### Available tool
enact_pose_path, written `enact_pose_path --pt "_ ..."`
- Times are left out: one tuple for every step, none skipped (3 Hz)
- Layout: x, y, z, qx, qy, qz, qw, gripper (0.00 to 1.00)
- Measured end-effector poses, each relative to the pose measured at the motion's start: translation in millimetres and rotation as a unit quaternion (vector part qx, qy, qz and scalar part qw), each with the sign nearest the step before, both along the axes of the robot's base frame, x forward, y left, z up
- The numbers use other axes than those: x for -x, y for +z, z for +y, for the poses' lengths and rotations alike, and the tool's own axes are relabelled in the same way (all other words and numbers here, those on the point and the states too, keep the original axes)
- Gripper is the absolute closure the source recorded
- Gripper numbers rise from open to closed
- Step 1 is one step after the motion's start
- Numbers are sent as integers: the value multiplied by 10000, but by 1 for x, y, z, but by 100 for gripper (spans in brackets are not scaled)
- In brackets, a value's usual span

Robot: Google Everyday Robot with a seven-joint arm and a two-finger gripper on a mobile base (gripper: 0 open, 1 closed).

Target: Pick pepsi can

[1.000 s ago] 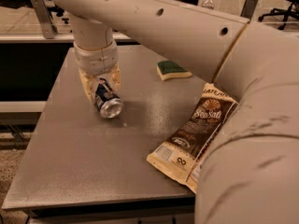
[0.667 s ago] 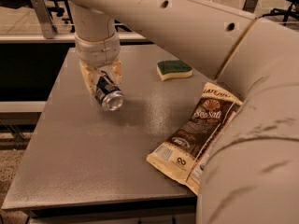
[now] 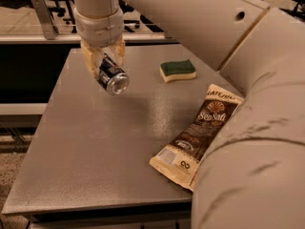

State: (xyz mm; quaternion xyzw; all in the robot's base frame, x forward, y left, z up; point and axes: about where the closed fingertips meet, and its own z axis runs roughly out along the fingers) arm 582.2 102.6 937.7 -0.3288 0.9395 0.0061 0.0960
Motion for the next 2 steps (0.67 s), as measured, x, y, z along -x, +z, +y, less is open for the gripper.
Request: enact_pose_path --pt "-13 19 5 -127 166 -275 9994 100" --pt "-13 19 6 -138 168 -286 9994 100"
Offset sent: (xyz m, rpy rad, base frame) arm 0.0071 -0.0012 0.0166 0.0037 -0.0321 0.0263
